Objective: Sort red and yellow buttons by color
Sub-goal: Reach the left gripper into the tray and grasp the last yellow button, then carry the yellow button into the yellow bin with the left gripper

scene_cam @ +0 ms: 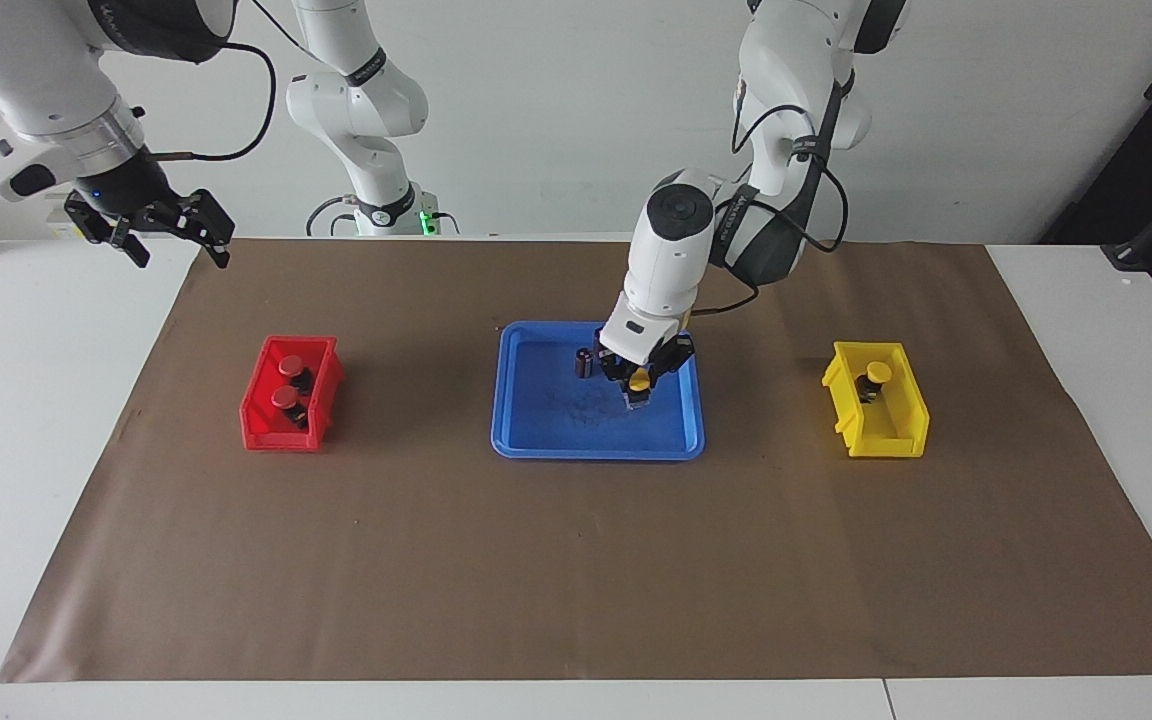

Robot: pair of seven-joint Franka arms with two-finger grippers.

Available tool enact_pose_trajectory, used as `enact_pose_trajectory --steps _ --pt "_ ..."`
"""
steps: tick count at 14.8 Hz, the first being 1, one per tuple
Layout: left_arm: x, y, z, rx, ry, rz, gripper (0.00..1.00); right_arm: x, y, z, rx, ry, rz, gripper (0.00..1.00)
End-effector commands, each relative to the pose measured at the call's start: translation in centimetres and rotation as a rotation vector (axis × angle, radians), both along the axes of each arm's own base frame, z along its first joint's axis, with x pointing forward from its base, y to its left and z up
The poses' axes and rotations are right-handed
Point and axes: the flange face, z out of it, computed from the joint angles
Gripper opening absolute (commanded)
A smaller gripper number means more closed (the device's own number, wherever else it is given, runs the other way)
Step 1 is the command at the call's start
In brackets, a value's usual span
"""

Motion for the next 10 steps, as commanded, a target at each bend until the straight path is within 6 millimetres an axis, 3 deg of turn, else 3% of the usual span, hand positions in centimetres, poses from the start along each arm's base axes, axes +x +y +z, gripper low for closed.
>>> enact_pose_trajectory --steps 1,2,5,10 --pt "1.5 6.9 4.1 0.045 0.044 -0.031 0.01 -0.5 0.1 0.0 0.004 0.003 -0.018 1.0" --pt "1.6 9.1 5.4 0.053 0.063 -0.07 0.01 -0.5 0.1 0.0 0.004 0.003 -0.018 1.0" --pt "3.5 18.5 8.5 0.041 0.075 -0.127 0.01 -0.5 0.1 0.0 0.004 0.003 -0.018 1.0" --pt "5.5 31.9 7.1 0.01 0.055 -0.235 0.01 -0.5 0.1 0.0 0.004 0.003 -0.018 1.0"
